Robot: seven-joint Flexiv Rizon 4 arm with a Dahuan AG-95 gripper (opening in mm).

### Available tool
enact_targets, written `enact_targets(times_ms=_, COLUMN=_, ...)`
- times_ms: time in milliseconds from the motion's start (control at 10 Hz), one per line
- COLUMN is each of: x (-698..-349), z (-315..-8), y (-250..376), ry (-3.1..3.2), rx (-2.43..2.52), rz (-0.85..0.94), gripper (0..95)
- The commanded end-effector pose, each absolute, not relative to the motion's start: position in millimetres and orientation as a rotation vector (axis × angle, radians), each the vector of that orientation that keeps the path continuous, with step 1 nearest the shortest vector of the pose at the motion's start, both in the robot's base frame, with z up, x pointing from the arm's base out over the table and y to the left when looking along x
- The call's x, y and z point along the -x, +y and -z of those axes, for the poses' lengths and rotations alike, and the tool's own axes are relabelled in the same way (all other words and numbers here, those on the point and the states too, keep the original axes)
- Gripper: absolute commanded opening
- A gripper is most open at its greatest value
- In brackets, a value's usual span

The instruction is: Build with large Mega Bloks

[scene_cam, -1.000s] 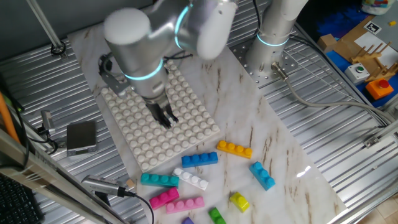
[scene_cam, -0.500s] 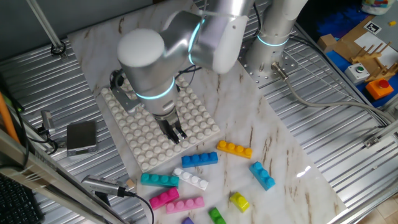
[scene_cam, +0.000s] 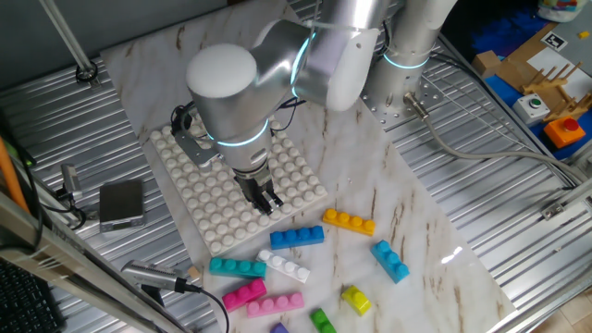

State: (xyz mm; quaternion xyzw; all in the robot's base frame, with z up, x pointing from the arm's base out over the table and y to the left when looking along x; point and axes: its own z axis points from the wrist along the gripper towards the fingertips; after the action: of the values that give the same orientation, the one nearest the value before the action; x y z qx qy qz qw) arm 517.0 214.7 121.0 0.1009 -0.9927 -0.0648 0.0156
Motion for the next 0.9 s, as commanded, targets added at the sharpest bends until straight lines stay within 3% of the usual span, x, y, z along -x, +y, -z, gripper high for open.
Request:
enact_targets(times_ms=100, x=-518.5, z=-120.8, y=215.8, ry=-3.063, rx=-0.338, rz=0.202, gripper=0.0)
enact_targets(times_ms=900, x=-500.9, z=-111.0, y=230.9, ry=-3.103, rx=0.008, rz=0.201, gripper=0.0)
